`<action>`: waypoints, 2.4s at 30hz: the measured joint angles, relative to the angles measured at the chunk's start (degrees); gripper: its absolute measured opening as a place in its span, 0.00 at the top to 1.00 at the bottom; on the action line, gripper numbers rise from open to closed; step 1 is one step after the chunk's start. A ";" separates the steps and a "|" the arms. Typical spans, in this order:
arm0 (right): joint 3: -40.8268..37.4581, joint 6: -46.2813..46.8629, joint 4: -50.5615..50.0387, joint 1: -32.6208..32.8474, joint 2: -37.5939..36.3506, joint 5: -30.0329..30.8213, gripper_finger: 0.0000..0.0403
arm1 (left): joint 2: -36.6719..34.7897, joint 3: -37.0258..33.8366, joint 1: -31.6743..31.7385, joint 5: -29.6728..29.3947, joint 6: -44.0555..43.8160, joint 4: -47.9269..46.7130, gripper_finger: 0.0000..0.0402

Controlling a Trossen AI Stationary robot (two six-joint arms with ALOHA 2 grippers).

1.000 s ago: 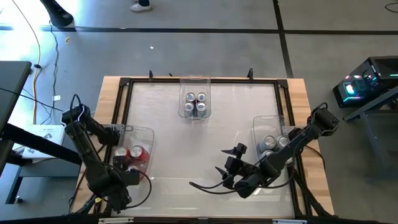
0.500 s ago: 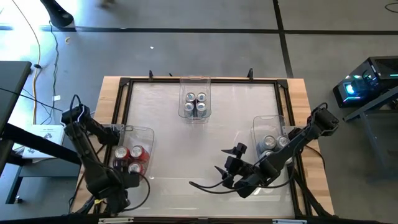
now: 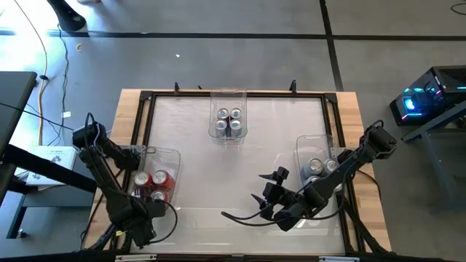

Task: Sort soda cans
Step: Move the bottom left transparent bin to the top

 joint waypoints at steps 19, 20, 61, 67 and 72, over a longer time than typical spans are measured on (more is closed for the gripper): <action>0.00 0.01 0.02 0.00 0.00 0.00 0.16 | 0.00 0.00 8.44 -3.54 14.52 1.66 0.99; 0.00 -0.01 0.02 0.00 0.00 0.00 0.16 | 0.00 0.00 9.22 -3.90 15.69 1.65 0.99; 0.00 -30.45 13.23 -15.34 0.12 -22.62 0.16 | 0.04 -0.08 52.52 -20.86 63.68 9.27 0.99; 0.00 -35.34 21.30 -21.47 2.65 -28.84 0.18 | -0.12 0.13 55.60 -21.42 67.47 11.15 0.85; 0.00 -37.22 23.38 -24.09 5.02 -30.08 0.18 | -0.13 0.14 57.01 -21.28 69.25 11.11 0.68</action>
